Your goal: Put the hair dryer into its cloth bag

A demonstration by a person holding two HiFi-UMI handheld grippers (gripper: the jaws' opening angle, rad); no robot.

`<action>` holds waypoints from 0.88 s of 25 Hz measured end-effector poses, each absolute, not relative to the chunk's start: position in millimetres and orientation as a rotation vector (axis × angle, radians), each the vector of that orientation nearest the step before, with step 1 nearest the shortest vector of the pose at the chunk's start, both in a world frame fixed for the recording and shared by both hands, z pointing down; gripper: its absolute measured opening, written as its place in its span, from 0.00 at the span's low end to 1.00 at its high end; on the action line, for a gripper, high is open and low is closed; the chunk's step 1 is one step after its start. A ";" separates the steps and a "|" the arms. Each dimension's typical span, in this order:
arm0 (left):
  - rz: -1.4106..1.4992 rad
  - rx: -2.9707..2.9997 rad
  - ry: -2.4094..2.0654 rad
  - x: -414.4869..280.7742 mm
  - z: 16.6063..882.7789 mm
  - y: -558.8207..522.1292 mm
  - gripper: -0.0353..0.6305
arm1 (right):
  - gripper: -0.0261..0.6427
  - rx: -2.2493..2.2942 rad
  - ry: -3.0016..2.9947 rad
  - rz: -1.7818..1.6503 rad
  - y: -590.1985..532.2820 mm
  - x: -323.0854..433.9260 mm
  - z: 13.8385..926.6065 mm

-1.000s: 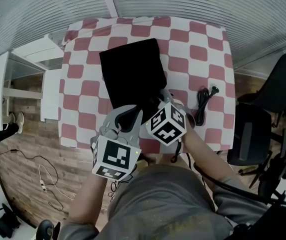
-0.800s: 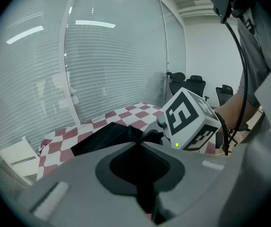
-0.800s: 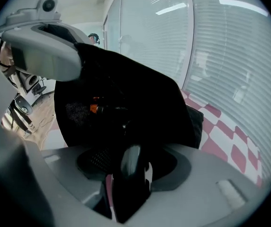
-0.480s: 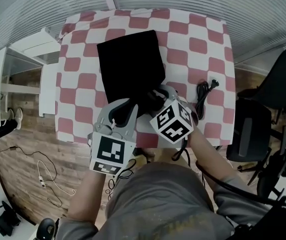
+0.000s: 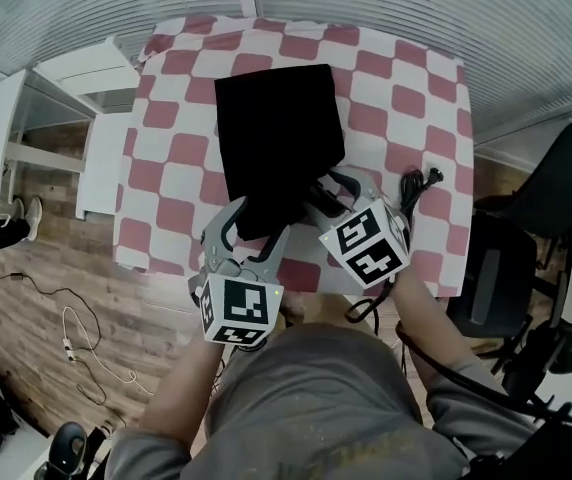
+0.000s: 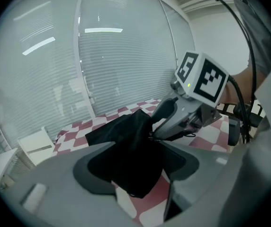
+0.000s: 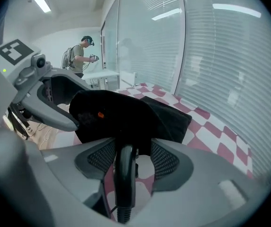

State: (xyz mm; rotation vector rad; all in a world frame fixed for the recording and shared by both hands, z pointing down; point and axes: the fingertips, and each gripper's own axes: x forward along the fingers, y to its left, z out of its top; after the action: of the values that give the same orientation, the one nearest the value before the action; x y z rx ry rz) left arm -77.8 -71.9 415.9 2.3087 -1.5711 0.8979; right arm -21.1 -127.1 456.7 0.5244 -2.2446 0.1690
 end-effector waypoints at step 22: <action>0.858 2.296 -1.716 -101.9 383.8 -95.1 0.06 | 0.10 0.631 -2.293 -0.061 -139.4 -27.4 443.1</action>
State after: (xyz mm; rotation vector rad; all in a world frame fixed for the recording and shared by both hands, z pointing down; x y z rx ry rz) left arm -101.9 -95.1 383.8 2.2955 -1.7158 0.8584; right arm -27.4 -139.4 443.1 0.6311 -2.2927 -0.0606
